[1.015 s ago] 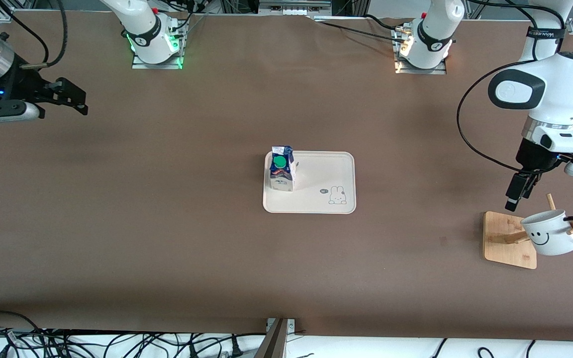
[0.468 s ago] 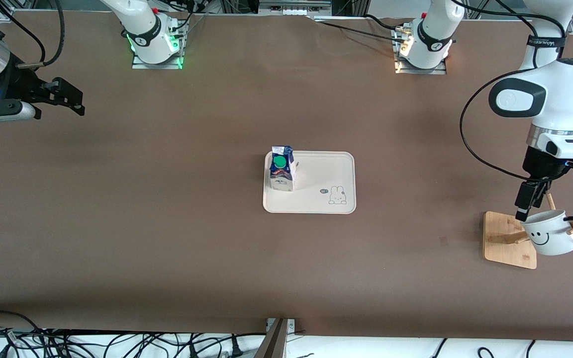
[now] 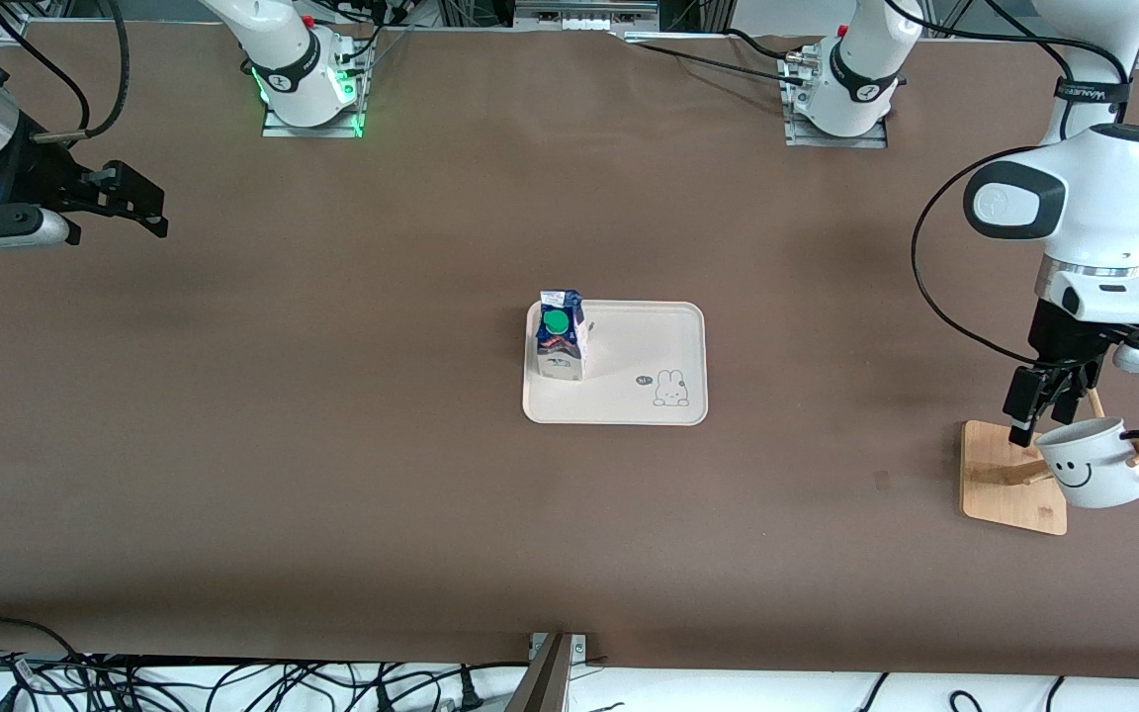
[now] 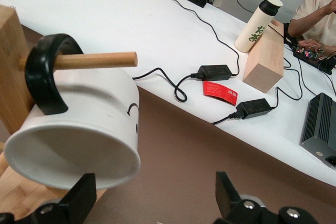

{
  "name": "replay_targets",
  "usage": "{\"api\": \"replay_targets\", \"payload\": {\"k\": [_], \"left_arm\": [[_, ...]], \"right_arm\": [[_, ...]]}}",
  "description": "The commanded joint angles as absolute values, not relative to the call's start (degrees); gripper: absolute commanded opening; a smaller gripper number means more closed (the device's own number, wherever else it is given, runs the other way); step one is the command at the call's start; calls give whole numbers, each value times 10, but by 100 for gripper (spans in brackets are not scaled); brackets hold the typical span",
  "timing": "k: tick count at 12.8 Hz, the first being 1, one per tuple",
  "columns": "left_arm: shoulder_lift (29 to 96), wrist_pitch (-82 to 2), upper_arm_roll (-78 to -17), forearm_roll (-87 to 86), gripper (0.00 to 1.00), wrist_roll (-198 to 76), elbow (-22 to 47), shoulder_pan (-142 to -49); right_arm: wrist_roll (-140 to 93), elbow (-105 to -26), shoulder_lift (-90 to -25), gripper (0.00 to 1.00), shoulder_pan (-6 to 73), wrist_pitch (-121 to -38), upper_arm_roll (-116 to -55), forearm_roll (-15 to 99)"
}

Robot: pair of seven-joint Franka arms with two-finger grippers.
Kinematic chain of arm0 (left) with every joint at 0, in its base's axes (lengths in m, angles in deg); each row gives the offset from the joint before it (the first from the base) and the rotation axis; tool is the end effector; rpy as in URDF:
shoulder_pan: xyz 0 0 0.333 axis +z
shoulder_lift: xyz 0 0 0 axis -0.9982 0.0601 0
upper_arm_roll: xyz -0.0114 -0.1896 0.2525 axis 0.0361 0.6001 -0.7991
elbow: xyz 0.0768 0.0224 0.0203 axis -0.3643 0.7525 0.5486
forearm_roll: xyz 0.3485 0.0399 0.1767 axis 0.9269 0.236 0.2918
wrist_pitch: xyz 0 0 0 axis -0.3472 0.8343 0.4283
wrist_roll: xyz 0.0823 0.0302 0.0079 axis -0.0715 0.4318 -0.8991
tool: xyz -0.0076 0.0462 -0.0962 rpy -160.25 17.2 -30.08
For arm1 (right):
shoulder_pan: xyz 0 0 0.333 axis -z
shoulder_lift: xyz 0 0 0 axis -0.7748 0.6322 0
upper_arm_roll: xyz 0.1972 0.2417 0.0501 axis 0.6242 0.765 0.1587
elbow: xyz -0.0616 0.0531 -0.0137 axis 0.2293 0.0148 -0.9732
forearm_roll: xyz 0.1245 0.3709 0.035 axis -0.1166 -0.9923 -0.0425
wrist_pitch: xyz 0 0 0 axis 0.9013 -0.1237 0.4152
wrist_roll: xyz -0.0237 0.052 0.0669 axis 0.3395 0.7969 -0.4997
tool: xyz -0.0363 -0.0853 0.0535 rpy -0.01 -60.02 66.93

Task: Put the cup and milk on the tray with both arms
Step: 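Lower the left gripper to the white mug on the wooden tree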

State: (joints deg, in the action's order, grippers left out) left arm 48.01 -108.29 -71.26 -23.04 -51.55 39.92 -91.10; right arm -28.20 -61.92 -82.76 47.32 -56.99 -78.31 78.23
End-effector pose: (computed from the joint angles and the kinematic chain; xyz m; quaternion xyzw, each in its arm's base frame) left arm 0.5884 0.0576 0.3836 0.8860 0.2371 0.3929 0.0662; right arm 0.5452 0.0531 0.6064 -0.9987 -0.0513 0.0006 0.0018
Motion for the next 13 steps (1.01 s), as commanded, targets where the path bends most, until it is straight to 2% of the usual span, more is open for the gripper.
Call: {"api": "replay_targets", "payload": {"k": [1, 4, 13], "left_arm": [[504, -1089, -719, -212, 100, -509, 373, -909], [533, -1089, -729, -211, 100, -508, 353, -905], [555, -1088, -732, -211, 100, -490, 306, -898]], "right_arm": [[-276, -602, -822, 100, 486, -566, -775, 789], [-277, -602, -822, 100, 486, -569, -774, 789], [-277, -602, -819, 100, 487, -573, -775, 788]]}}
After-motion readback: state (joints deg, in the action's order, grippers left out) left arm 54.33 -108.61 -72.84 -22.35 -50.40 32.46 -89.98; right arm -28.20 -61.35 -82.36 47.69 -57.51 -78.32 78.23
